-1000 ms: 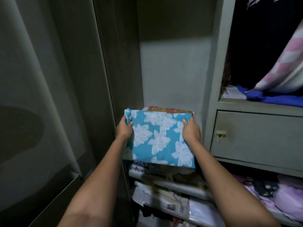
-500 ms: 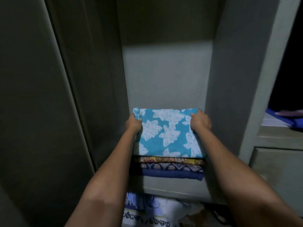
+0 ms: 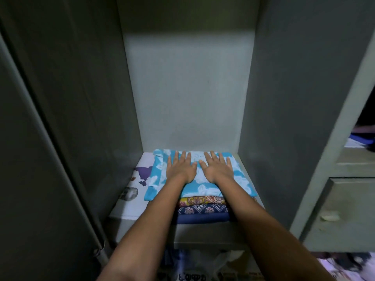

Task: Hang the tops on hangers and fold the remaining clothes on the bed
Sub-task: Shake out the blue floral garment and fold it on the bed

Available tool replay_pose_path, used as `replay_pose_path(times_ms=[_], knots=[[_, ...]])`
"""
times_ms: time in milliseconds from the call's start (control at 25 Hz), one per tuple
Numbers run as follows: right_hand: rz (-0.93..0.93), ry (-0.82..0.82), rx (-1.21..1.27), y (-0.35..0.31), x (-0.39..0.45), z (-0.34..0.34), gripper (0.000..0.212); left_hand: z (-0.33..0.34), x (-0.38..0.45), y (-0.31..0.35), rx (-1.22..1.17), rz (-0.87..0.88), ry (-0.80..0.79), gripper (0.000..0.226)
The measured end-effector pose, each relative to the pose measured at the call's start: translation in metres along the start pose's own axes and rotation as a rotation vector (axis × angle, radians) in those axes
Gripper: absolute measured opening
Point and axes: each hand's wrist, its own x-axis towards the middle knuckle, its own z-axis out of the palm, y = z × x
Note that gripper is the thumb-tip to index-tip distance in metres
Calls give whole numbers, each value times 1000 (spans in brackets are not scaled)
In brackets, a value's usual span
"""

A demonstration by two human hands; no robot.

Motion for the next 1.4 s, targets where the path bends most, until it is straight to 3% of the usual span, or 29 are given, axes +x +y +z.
replay_pose_path(times_ms=[200, 280, 360, 440, 560, 640, 800, 920, 1000, 1080, 1400], knots=[[202, 30, 146, 22, -5, -5, 81, -3, -7, -19, -104, -183, 23, 101], [277, -15, 195, 30, -12, -9, 85, -9, -13, -23, -150, -211, 2, 105], [346, -61, 216, 36, -22, -23, 90, -25, -18, -26, -213, -219, -12, 97], [330, -3, 278, 37, -28, -43, 89, -49, -23, -26, -365, -175, 17, 81], [150, 82, 523, 30, -57, -78, 84, -87, -66, -10, -875, -79, 161, 66], [49, 46, 728, 27, -88, -91, 83, -96, -103, 2, -1111, -15, 246, 62], [-6, -30, 950, 55, -147, -78, 108, -84, -186, 22, -1212, -6, 285, 68], [-30, -27, 1030, 55, -255, -91, 69, -54, -226, 21, -1324, -84, 252, 94], [-41, -52, 1045, 62, -304, -87, 53, -56, -293, 42, -1380, -99, 232, 67], [-19, -38, 1052, 72, -349, -83, 55, -59, -345, 59, -1389, -88, 237, 51], [57, 153, 1074, 111, -462, -147, 68, -106, -419, 105, -1476, 19, 103, 51]])
